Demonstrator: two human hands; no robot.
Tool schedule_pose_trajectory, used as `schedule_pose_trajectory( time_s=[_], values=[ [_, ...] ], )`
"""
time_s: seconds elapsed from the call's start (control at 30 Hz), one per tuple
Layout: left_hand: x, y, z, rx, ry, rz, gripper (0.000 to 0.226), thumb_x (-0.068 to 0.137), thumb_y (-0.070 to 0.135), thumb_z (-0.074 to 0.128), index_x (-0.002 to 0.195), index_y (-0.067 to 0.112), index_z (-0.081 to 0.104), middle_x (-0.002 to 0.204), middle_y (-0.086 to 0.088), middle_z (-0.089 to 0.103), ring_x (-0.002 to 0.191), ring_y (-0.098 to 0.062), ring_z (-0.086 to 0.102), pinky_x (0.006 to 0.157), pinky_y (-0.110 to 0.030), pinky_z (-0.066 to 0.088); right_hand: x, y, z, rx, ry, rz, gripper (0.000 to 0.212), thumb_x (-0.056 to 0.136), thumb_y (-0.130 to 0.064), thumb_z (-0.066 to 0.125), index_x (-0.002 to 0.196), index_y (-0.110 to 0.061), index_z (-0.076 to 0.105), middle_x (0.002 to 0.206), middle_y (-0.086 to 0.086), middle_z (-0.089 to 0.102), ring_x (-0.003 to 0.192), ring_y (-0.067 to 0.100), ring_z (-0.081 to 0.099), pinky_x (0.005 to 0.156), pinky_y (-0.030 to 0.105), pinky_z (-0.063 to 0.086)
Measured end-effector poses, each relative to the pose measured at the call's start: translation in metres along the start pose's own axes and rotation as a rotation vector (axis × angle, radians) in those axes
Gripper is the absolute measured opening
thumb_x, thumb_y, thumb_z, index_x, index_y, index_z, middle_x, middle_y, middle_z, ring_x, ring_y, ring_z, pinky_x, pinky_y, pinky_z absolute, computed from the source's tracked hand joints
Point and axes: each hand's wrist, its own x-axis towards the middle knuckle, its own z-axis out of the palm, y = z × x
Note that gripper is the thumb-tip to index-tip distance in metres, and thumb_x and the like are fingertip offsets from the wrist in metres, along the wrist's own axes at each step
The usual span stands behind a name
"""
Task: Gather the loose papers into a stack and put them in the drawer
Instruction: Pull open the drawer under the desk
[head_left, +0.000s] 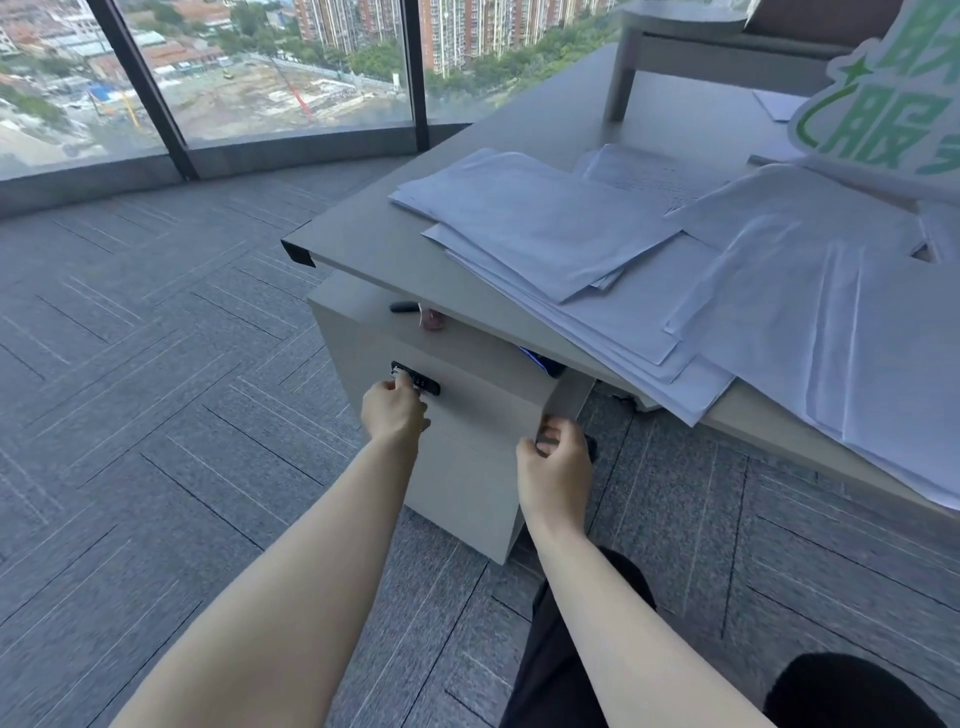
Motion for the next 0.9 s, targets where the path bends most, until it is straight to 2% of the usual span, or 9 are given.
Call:
schedule_pose_trajectory(
  time_s=[0.07, 0.17, 0.33, 0.43, 0.53, 0.67, 0.8, 0.9],
  values=[
    [0.005, -0.001, 0.001, 0.009, 0.014, -0.007, 0.034, 0.096, 0.031, 0.044, 0.068, 0.015, 0.055, 0.069, -0.004, 0.063, 0.070, -0.030, 0.066, 0.075, -0.047, 0.060, 0.001, 0.002, 0.001, 0.006, 0.016, 0.009, 0.026, 0.088, -0.007, 0.059, 0.114, -0.010, 0.060, 0.107, 0.002, 0.066, 0.096, 0.016, 0.065, 0.078, 0.031, 0.055],
    [0.010, -0.003, 0.002, -0.008, 0.012, -0.022, 0.032, 0.096, 0.032, 0.045, 0.072, 0.014, 0.054, 0.071, -0.005, 0.063, 0.077, -0.031, 0.067, 0.072, -0.046, 0.061, 0.003, 0.004, 0.003, 0.000, 0.041, 0.002, 0.022, 0.088, -0.009, 0.060, 0.109, -0.012, 0.061, 0.103, 0.001, 0.066, 0.093, 0.016, 0.065, 0.077, 0.030, 0.055],
    [0.018, -0.005, 0.006, -0.136, 0.023, -0.064, 0.025, 0.096, 0.022, 0.049, 0.074, 0.011, 0.054, 0.075, -0.005, 0.059, 0.079, -0.025, 0.062, 0.066, -0.041, 0.059, 0.007, 0.007, 0.004, -0.019, 0.051, -0.017, 0.015, 0.087, -0.012, 0.062, 0.101, -0.014, 0.062, 0.098, 0.000, 0.067, 0.089, 0.017, 0.066, 0.077, 0.037, 0.056],
    [0.020, -0.008, 0.009, -0.247, 0.023, -0.106, 0.022, 0.094, 0.016, 0.051, 0.073, 0.010, 0.053, 0.077, -0.005, 0.056, 0.079, -0.019, 0.059, 0.070, -0.039, 0.058, 0.010, 0.009, 0.002, -0.034, 0.053, -0.026, 0.012, 0.087, -0.013, 0.063, 0.099, -0.016, 0.063, 0.096, -0.003, 0.068, 0.087, 0.014, 0.066, 0.078, 0.040, 0.056],
    [0.022, -0.010, 0.012, -0.295, 0.022, -0.110, 0.021, 0.094, 0.015, 0.051, 0.073, 0.010, 0.051, 0.074, -0.005, 0.054, 0.072, -0.015, 0.057, 0.073, -0.039, 0.059, 0.010, 0.007, 0.000, -0.037, 0.056, -0.044, 0.010, 0.087, -0.014, 0.064, 0.094, -0.020, 0.062, 0.093, -0.005, 0.068, 0.086, 0.013, 0.066, 0.078, 0.038, 0.056],
    [0.025, -0.013, 0.014, -0.304, 0.036, -0.107, 0.023, 0.095, 0.018, 0.051, 0.073, 0.011, 0.051, 0.075, -0.004, 0.055, 0.083, -0.021, 0.057, 0.081, -0.043, 0.058, 0.010, 0.008, 0.000, -0.052, 0.050, -0.067, 0.010, 0.087, -0.015, 0.065, 0.093, -0.022, 0.061, 0.091, -0.007, 0.068, 0.084, 0.011, 0.066, 0.077, 0.036, 0.056],
    [0.026, -0.013, 0.014, -0.317, 0.044, -0.109, 0.023, 0.095, 0.018, 0.051, 0.074, 0.010, 0.051, 0.075, -0.005, 0.054, 0.084, -0.022, 0.055, 0.082, -0.045, 0.058, 0.012, 0.009, -0.002, -0.037, 0.022, -0.069, 0.009, 0.087, -0.018, 0.068, 0.095, -0.019, 0.063, 0.089, -0.006, 0.069, 0.080, 0.008, 0.066, 0.075, 0.032, 0.056],
    [0.025, -0.013, 0.012, -0.313, 0.039, -0.110, 0.023, 0.095, 0.018, 0.052, 0.074, 0.010, 0.051, 0.075, -0.005, 0.054, 0.084, -0.022, 0.055, 0.082, -0.046, 0.058, 0.014, 0.008, -0.006, -0.040, -0.010, -0.074, 0.010, 0.087, -0.023, 0.070, 0.093, -0.020, 0.063, 0.089, -0.006, 0.070, 0.079, 0.005, 0.066, 0.070, 0.023, 0.053]
  ],
)
